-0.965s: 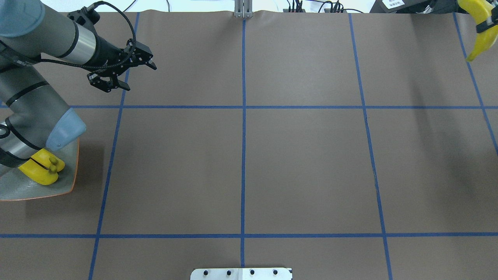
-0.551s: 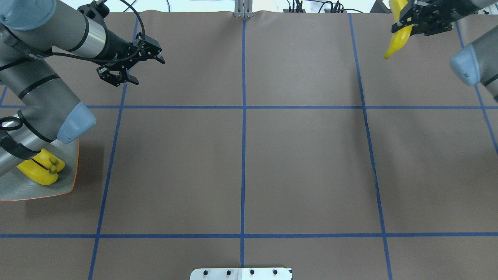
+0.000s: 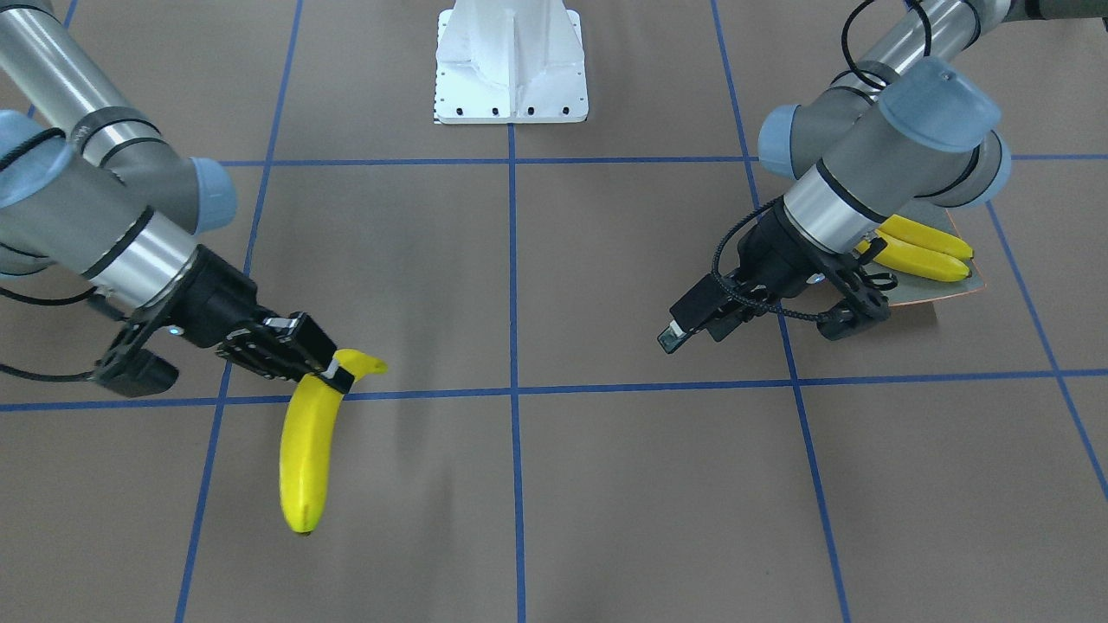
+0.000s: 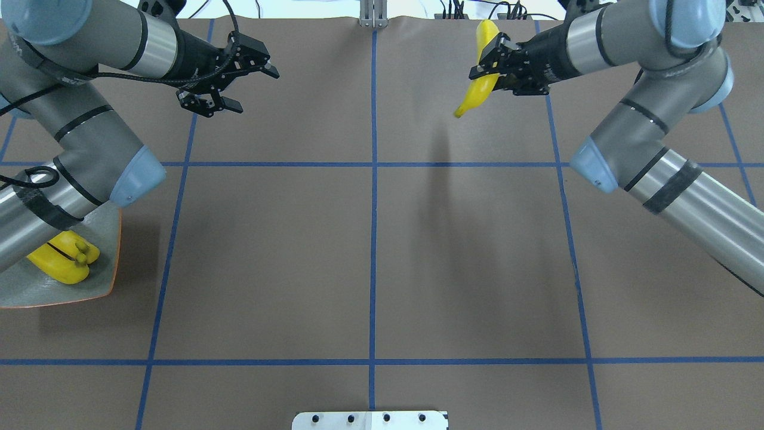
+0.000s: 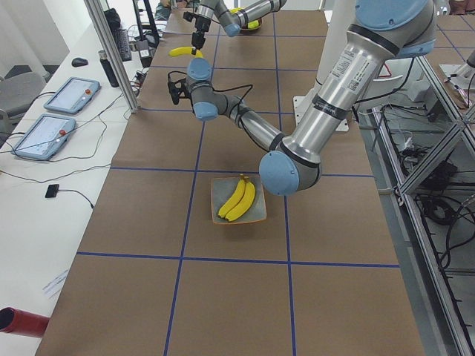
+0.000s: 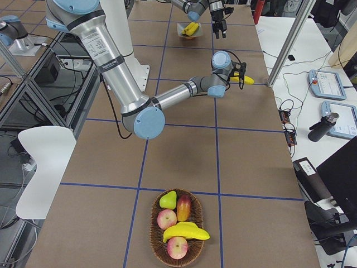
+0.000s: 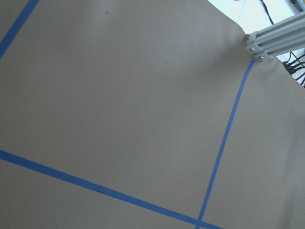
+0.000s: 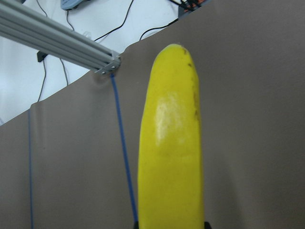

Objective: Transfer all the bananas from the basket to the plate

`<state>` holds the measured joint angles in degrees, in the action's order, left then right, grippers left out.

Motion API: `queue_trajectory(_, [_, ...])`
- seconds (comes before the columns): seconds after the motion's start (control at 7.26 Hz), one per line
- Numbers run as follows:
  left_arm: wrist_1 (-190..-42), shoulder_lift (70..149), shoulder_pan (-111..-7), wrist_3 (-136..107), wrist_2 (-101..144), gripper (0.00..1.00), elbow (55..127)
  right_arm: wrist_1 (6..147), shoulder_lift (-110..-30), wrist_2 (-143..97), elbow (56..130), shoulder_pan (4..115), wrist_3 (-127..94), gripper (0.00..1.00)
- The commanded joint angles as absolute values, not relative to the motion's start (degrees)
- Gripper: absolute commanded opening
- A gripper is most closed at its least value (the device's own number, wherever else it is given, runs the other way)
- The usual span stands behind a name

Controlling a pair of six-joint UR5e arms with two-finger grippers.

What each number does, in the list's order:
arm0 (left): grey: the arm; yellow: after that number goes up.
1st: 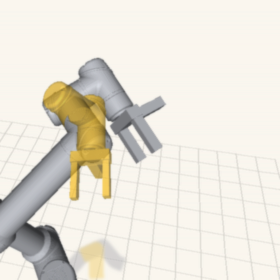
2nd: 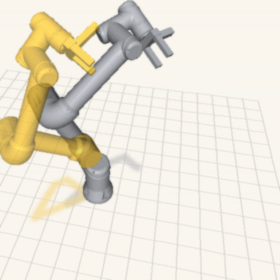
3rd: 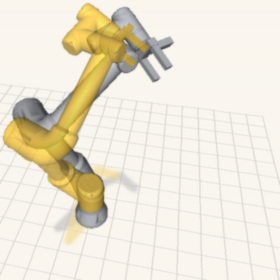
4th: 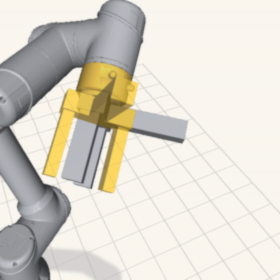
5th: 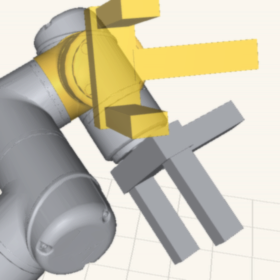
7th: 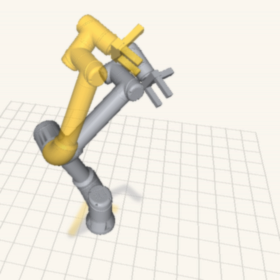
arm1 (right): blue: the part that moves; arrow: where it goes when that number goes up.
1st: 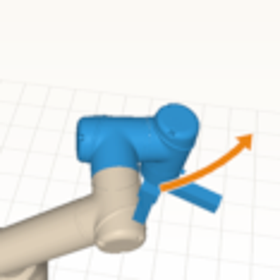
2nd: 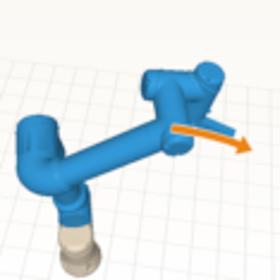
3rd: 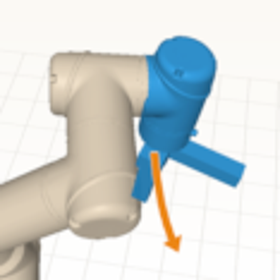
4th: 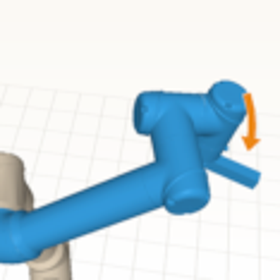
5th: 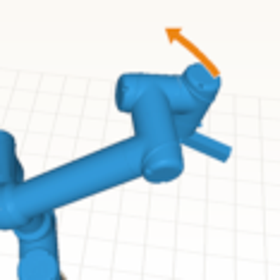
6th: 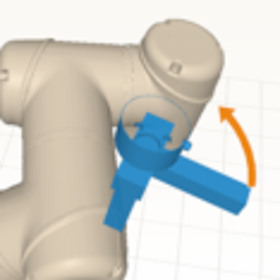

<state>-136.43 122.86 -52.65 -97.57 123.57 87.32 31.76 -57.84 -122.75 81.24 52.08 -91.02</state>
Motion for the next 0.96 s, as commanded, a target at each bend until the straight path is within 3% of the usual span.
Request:
queue_trajectory(0.0, [-145.9,123.9,-50.9,-99.3,123.6,1.0,85.5,28.5,-54.1,-120.3,81.3,45.5,-94.1,0.0])
queue_trajectory(0.83, [-157.6,127.9,-47.0,-96.2,123.9,0.98,81.3,29.1,-49.7,-123.9,82.0,40.3,-90.3,0.0])
